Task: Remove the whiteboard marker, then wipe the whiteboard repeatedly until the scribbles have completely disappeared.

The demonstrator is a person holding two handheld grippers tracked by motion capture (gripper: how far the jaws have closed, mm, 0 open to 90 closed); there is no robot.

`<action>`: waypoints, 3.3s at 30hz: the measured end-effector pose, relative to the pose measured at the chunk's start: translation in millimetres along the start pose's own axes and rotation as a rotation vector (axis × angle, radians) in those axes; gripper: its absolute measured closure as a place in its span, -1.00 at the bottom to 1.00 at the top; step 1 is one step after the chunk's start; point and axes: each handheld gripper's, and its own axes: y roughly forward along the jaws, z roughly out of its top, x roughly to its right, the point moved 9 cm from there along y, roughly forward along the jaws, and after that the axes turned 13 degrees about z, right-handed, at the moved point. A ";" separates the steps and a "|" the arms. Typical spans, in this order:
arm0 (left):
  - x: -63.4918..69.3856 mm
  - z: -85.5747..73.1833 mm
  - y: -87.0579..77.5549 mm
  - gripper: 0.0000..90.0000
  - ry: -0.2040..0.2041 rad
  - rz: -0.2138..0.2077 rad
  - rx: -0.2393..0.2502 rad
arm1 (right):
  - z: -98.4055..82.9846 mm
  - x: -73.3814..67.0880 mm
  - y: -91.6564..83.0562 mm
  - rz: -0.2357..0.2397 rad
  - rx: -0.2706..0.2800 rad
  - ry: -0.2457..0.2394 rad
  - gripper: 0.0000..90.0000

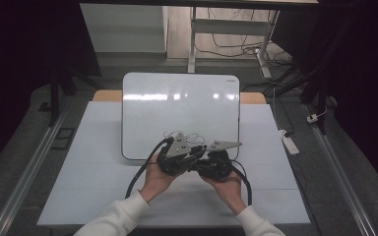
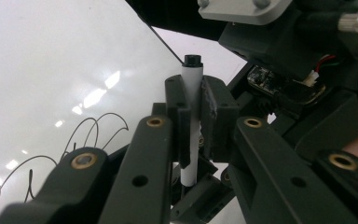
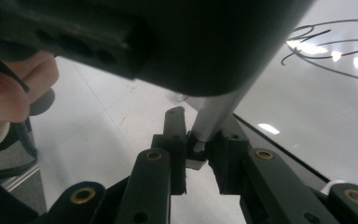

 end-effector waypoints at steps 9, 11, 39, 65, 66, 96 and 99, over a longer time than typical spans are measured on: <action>-25.6 -11.6 -30.8 -0.09 -0.081 0.039 -0.001 | 7.8 4.9 -12.6 -0.037 0.066 -0.054 0.72; -35.3 -24.9 -43.8 -0.16 -0.103 0.056 -0.020 | 10.8 7.6 -18.1 -0.052 0.092 -0.069 0.72; -102.5 -182.2 -127.3 -0.44 -0.251 0.240 -0.244 | 39.3 22.5 -58.9 -0.150 0.282 -0.280 0.72; -103.0 -192.6 -120.0 -0.46 -0.228 0.217 -0.276 | 102.1 52.4 72.2 -0.142 0.171 -0.330 0.72; -103.0 -193.0 -119.8 -0.46 -0.226 0.216 -0.277 | 99.4 50.4 79.0 -0.132 0.156 -0.329 0.72; -102.8 -190.9 -119.4 -0.47 -0.228 0.217 -0.268 | 63.3 28.7 102.3 -0.070 0.033 -0.443 0.73; -102.8 -191.7 -120.5 -0.47 -0.230 0.219 -0.269 | 70.7 37.0 93.9 -0.074 0.082 -0.392 0.73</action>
